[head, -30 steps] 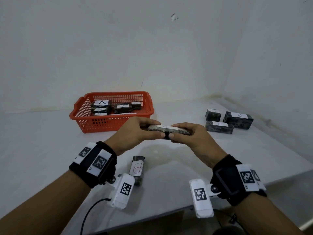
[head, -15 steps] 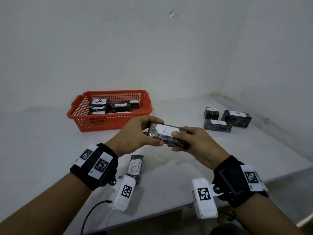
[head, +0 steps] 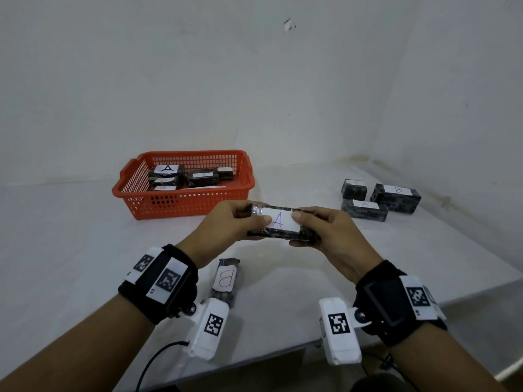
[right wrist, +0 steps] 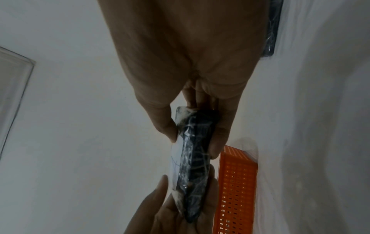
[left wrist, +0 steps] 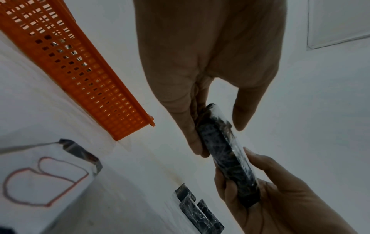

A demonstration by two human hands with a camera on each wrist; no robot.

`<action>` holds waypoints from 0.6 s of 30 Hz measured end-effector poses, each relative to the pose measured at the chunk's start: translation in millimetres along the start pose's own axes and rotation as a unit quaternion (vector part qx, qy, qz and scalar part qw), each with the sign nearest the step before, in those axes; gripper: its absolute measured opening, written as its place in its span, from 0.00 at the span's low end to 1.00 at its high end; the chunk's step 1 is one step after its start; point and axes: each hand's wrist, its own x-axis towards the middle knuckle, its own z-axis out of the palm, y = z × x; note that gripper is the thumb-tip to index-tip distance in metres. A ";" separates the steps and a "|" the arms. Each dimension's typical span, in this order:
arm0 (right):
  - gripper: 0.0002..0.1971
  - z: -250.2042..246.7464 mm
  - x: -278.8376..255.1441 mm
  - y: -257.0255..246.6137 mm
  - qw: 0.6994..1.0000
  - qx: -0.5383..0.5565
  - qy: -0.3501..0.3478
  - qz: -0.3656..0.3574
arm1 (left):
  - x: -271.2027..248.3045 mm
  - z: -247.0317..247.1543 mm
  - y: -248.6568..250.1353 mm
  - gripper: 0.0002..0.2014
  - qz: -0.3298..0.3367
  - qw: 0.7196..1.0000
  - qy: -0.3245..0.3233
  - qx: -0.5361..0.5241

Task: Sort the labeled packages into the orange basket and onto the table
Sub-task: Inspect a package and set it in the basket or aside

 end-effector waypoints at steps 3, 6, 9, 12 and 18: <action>0.10 0.7 1.2 0.7 1.000 0.004 -0.012 0.004 | 0.6 0.1 -0.5 0.13 0.008 1.000 0.018 0.010; 0.15 2.8 0.5 3.0 0.999 -0.023 -0.035 -0.003 | 0.9 0.4 -0.3 0.14 0.009 1.000 0.029 0.003; 0.14 1.7 0.7 4.9 0.998 -0.050 -0.016 -0.019 | -0.5 0.9 -2.1 0.14 -0.003 1.000 0.005 -0.024; 0.13 1.0 0.4 6.3 0.998 -0.056 -0.011 -0.012 | -1.1 1.0 -4.9 0.14 -0.002 1.000 0.007 -0.014; 0.10 -1.0 -0.5 5.4 0.999 -0.048 -0.003 -0.011 | -1.3 2.7 -5.4 0.16 -0.009 1.000 0.003 -0.024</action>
